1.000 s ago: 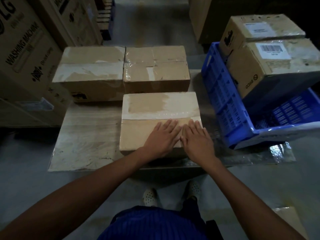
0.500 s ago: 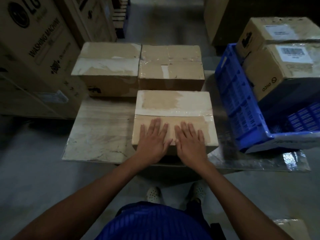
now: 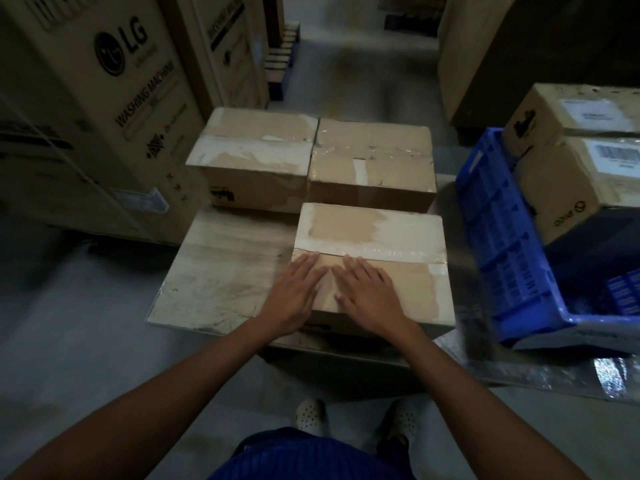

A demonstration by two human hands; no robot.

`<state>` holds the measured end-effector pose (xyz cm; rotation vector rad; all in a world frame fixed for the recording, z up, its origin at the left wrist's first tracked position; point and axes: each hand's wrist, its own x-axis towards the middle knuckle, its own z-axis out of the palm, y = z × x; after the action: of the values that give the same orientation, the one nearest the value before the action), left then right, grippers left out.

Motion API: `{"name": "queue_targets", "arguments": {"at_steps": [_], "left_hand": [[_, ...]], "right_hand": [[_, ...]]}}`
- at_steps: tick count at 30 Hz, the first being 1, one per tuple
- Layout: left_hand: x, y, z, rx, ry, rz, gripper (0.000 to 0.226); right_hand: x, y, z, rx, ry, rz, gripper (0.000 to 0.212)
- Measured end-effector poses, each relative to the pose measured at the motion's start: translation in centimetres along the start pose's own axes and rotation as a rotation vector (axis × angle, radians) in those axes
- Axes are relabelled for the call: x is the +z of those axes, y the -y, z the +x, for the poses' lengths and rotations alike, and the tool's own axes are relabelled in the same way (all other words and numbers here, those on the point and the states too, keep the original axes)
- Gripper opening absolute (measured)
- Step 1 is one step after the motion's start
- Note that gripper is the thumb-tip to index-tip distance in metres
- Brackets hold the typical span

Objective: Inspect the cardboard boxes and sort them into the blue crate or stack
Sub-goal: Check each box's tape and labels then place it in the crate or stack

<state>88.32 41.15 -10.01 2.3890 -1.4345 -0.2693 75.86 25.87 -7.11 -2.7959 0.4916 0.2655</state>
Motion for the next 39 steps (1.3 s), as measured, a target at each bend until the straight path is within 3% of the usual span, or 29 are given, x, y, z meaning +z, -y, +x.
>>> {"name": "queue_targets", "arguments": {"at_steps": [7,11,14,17,20,23,26,31,39], "left_hand": [[-1.7,-0.8,2.0,0.001,-0.016,0.177,0.055],[-1.1,-0.3,2.0,0.052,-0.033,0.220,0.052],[-1.4,0.5,3.1,0.067,-0.049,0.094,0.048],[-2.9,0.9,5.6,0.041,-0.101,0.013,0.051],[-3.9,1.5,8.0,-0.030,0.034,0.070,0.055],[-3.2,2.0,8.4,-0.096,0.162,0.134,0.058],[-2.5,1.6,8.6,-0.125,0.165,0.212,0.061],[-1.6,-0.8,10.5,-0.024,0.077,0.179,0.064],[0.1,-1.7,11.5,-0.047,0.161,0.188,0.070]], "right_hand": [[-1.0,0.9,1.3,0.071,-0.106,0.019,0.047],[-0.5,1.1,0.9,0.087,-0.082,-0.002,0.046],[-2.7,2.1,2.3,0.248,-0.153,0.135,0.031],[-3.8,3.6,4.8,0.252,-0.170,0.126,0.046],[-3.1,3.2,7.0,0.166,-0.015,0.049,0.065],[-1.4,1.9,7.8,0.158,0.060,0.001,0.068],[-1.7,0.8,8.4,0.104,0.094,0.030,0.072],[-3.8,-4.0,6.6,0.253,-0.046,0.039,0.084],[-2.4,-7.8,5.1,0.258,0.032,0.035,0.097]]}}
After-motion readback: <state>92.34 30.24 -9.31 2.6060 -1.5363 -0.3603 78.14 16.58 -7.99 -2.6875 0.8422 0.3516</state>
